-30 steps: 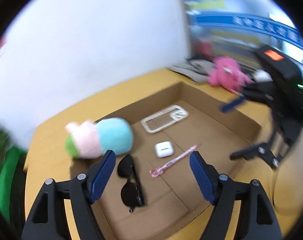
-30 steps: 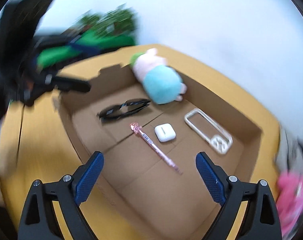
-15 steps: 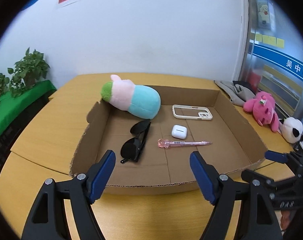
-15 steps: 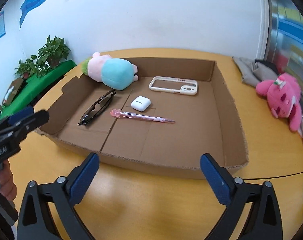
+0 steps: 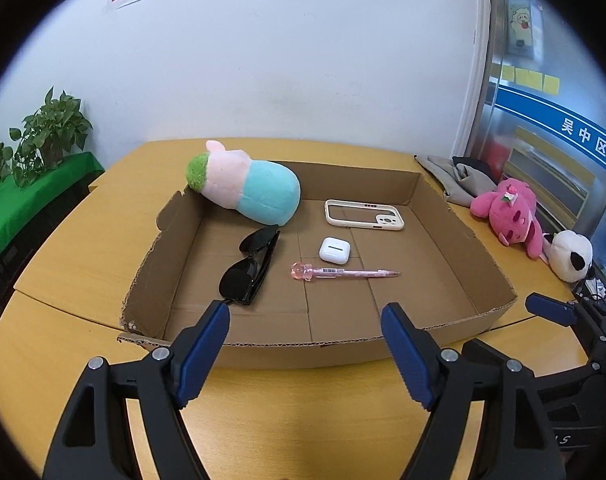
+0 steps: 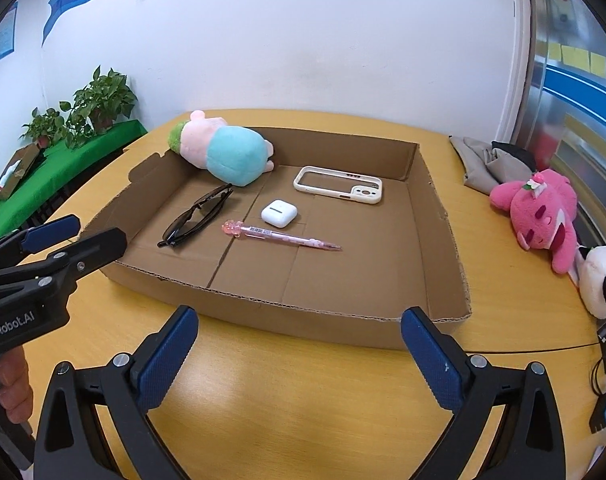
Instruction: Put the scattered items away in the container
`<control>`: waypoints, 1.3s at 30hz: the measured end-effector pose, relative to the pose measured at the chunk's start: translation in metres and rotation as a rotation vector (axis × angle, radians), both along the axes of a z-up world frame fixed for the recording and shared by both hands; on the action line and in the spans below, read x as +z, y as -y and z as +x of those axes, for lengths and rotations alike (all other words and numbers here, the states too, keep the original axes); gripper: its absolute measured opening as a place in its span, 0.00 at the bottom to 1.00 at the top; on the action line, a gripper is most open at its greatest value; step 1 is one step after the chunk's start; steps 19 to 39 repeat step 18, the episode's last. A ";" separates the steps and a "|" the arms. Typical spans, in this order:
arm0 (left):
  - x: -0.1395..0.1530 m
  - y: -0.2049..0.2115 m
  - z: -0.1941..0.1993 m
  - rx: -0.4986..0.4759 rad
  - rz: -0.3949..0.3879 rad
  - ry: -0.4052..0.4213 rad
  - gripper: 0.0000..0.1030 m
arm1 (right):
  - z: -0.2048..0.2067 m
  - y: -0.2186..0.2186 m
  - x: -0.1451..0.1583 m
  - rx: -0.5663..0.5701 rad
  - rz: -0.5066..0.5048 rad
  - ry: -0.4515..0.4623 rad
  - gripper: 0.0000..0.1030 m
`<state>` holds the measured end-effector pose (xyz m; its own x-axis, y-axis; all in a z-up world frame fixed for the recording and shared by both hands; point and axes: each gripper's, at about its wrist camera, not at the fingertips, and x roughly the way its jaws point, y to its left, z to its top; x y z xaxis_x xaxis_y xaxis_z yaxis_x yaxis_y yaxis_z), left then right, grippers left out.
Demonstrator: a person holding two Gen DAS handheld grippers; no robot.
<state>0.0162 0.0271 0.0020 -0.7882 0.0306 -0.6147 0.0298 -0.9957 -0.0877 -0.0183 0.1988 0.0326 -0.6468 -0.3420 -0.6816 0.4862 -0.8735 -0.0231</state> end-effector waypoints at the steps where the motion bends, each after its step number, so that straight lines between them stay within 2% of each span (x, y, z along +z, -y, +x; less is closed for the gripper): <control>1: 0.000 -0.001 0.000 -0.001 -0.003 0.002 0.76 | 0.000 0.000 0.000 -0.004 0.001 0.000 1.00; 17: -0.003 -0.005 0.005 0.018 -0.016 0.030 0.76 | 0.007 0.001 -0.001 0.008 0.007 0.002 1.00; 39: -0.003 -0.004 0.005 0.019 -0.016 0.029 0.76 | 0.007 0.001 -0.001 0.006 0.008 0.001 1.00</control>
